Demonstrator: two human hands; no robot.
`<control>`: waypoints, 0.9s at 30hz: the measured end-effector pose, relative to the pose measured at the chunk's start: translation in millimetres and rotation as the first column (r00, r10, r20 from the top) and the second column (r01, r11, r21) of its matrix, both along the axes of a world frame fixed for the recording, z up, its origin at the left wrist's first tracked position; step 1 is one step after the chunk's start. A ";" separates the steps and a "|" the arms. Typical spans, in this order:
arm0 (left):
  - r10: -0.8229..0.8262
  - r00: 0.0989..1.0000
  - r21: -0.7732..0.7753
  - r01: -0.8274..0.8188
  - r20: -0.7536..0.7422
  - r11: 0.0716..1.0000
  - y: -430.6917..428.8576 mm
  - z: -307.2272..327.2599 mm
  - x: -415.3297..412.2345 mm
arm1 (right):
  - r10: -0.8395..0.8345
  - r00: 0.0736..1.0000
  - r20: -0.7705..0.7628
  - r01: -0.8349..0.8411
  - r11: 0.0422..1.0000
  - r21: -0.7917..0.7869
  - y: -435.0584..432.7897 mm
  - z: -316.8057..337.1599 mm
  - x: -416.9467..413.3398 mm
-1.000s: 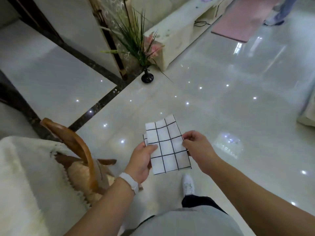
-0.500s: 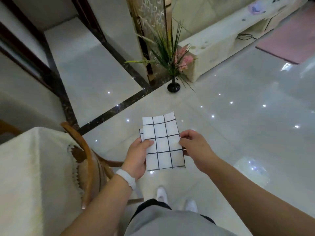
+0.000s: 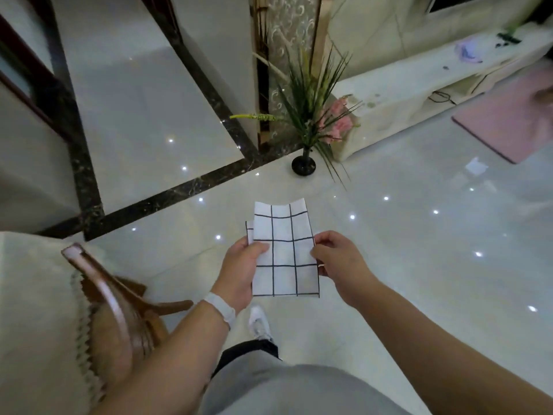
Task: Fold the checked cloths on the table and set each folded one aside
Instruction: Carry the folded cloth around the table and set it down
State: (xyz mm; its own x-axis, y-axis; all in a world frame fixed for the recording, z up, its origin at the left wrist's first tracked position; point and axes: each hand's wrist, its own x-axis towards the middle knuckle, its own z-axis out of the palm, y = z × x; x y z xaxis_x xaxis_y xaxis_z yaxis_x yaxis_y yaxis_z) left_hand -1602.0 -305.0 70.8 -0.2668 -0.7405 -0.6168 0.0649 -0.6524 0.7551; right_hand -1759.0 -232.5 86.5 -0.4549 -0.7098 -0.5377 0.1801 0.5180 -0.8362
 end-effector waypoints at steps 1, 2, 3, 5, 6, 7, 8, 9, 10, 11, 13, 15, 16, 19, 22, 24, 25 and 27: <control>0.008 1.000 0.002 -0.007 -0.008 1.000 -17.8 0.5 -0.3 | 0.008 1.000 -0.011 -0.008 1.000 0.001 -19.2 2.1 0.2; 0.016 1.000 0.010 -0.015 -0.015 1.000 -34.7 0.7 0.3 | 0.017 1.000 -0.023 -0.017 1.000 0.005 -38.0 4.8 1.3; 0.019 1.000 0.018 -0.019 -0.023 1.000 -51.5 1.3 1.9 | 0.027 0.999 -0.034 -0.027 1.000 0.012 -56.8 7.0 2.8; 0.018 0.999 0.024 -0.017 -0.030 1.000 -84.2 2.2 6.6 | 0.037 0.999 -0.038 -0.037 0.999 0.017 -93.0 11.5 6.9; 0.020 0.999 0.020 -0.019 -0.031 1.000 -100.2 2.7 8.9 | 0.041 0.998 -0.038 -0.041 0.999 0.012 -110.0 13.8 9.2; 0.022 0.999 0.011 -0.021 -0.030 1.000 -115.8 3.2 10.9 | 0.049 0.998 -0.042 -0.049 0.999 0.009 -126.3 14.8 10.6; 0.023 0.999 0.001 -0.023 -0.029 1.000 -130.1 3.8 12.8 | 0.059 0.997 -0.048 -0.058 0.998 0.012 -141.2 15.9 11.8; 0.029 0.999 -0.009 -0.029 -0.029 1.000 -142.7 5.3 14.8 | 0.075 0.996 -0.051 -0.074 0.997 0.018 -155.2 17.4 13.7; 0.039 0.999 -0.013 -0.040 -0.029 0.999 -153.5 7.4 17.2 | 0.092 0.995 -0.047 -0.091 0.996 0.020 -167.6 19.0 15.5; 0.051 0.998 -0.013 -0.052 -0.030 0.999 -162.7 9.8 20.1 | 0.109 0.993 -0.043 -0.108 0.994 0.022 -178.8 19.7 16.9; 0.067 0.997 -0.007 -0.067 -0.039 0.998 -178.7 12.3 25.9 | 0.136 0.990 -0.026 -0.136 0.990 0.024 -199.7 20.7 19.2; 0.081 0.995 -0.007 -0.081 -0.052 0.997 -193.5 12.5 31.0 | 0.178 0.984 0.012 -0.178 0.984 0.023 -220.0 21.3 20.7; 0.092 0.994 -0.010 -0.092 -0.053 0.996 -201.4 12.0 33.3 | 0.207 0.978 0.028 -0.208 0.978 0.020 -230.5 20.8 21.3; 0.148 0.988 -0.003 -0.148 -0.038 0.989 -226.1 8.5 40.4 | 0.279 0.960 0.013 -0.279 0.960 0.034 -263.5 12.5 22.4; 0.206 0.978 0.009 -0.206 -0.018 0.978 -252.2 4.9 44.5 | 0.330 0.944 -0.017 -0.329 0.942 0.060 -299.8 0.8 24.5; 0.248 0.969 0.008 -0.248 -0.007 0.969 -272.7 1.0 45.8 | 0.374 0.927 -0.012 -0.373 0.926 0.056 -329.0 -7.1 25.0; 0.272 0.962 0.010 -0.272 -0.002 0.962 -284.2 -1.0 46.1 | 0.393 0.920 -0.005 -0.392 0.918 0.056 -345.5 -11.7 24.6; 0.315 0.949 0.013 -0.315 0.013 0.949 -308.3 -4.7 45.0 | 0.429 0.903 0.004 -0.428 0.902 0.060 -380.4 -20.1 23.1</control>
State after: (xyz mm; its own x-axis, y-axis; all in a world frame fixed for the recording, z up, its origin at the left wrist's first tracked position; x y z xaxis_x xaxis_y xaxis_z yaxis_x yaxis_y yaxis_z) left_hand -1557.0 -613.3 66.0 -0.0151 -0.7768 -0.6296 0.2609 -0.6109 0.7475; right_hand -1735.9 -612.9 66.4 -0.1192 -0.8050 -0.5811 -0.0777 0.5911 -0.8029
